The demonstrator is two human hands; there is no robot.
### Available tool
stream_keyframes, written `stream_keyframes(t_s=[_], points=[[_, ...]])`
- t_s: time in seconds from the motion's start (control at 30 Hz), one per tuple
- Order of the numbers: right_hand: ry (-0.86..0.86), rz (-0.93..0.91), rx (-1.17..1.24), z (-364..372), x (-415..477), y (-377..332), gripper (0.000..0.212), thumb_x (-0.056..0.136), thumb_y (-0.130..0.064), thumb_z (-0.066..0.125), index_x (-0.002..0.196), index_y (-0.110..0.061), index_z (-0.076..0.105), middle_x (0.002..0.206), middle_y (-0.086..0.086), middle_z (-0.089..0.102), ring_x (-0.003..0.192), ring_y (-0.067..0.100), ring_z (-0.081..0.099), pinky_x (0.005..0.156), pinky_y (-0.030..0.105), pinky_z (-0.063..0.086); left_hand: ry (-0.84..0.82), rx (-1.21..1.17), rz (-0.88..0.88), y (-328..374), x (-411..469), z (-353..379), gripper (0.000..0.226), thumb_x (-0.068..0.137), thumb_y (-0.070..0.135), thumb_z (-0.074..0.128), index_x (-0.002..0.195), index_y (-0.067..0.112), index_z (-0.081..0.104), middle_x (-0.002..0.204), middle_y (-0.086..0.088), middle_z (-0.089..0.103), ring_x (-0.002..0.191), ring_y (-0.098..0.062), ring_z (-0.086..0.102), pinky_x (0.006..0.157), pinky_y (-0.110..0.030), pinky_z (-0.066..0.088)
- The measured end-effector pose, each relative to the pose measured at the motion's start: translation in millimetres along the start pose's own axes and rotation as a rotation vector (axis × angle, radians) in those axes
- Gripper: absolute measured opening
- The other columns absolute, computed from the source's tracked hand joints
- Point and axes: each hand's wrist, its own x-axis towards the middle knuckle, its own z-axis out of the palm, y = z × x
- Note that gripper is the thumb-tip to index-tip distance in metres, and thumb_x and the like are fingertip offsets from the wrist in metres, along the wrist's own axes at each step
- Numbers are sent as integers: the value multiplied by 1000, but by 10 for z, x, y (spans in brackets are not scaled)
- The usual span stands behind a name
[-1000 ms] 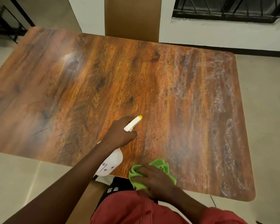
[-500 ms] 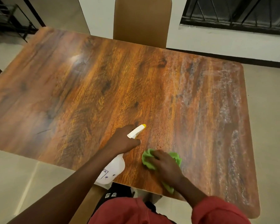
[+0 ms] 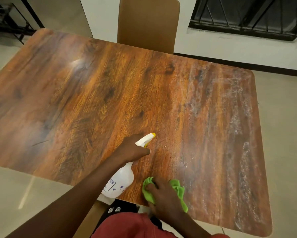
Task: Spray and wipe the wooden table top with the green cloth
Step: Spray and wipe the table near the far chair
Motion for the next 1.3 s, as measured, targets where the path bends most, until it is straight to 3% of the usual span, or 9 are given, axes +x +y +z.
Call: stream_keyframes(t_s=[0.1,0.3,0.43,0.6,0.8,0.9,1.07,1.2,1.3], points=[[-31,-186,-86,-105,147,129,41,65,-43,68,104,-31,60,105,-4,59,91,13,59,67,24,52,2,-4,-27,27,59,3,34,78,19,74,110,16,62,98,-5,60,73,-15,55,55,-22,39],[170,257,-16,-413,667,562,40,78,-25,70,117,-16,65,120,10,60,104,28,57,76,38,52,17,-45,-35,-44,78,-15,28,76,20,77,100,19,63,91,-3,56,72,-16,52,62,-25,39],[115,143,-49,-449,495,637,38,82,-34,61,117,-21,63,117,5,60,99,22,59,72,32,51,45,-79,-10,-33,140,-161,28,78,21,75,102,16,64,81,-1,58,59,-13,52,53,-23,43],[284,375,-65,-696,1111,907,35,86,-29,61,118,-15,60,115,6,55,101,25,53,70,31,44,48,-53,7,48,252,-263,19,80,15,74,97,13,65,76,-2,58,57,-14,52,58,-26,40],[235,260,91,-175,1108,61,43,69,-21,73,110,-15,63,116,8,58,99,26,56,77,36,53,27,-108,-11,38,362,-303,32,78,14,73,109,18,66,78,-10,63,46,-18,53,50,-29,44],[249,146,4,-187,1013,195,41,68,-21,76,108,-17,66,114,7,62,99,25,60,75,35,55,-11,-113,-12,94,433,-265,36,78,16,73,112,22,64,83,-15,65,45,-19,53,50,-28,44],[357,473,-38,-594,1071,860,39,81,-27,65,119,-19,63,127,4,59,111,27,55,86,38,46,-15,-50,28,139,504,-349,34,82,17,73,113,21,60,77,-2,60,52,-17,55,41,-18,41],[370,506,-8,-412,919,622,51,75,-23,71,125,-21,59,131,5,56,114,26,50,89,40,45,4,-36,18,89,513,-390,39,83,16,73,119,20,58,79,1,62,55,-20,57,37,-10,37],[298,389,8,-161,846,255,50,73,-31,58,122,-24,59,127,2,57,111,24,51,85,40,50,9,-59,21,85,569,-388,39,82,14,73,119,18,61,79,-4,64,51,-20,56,38,-14,39]])
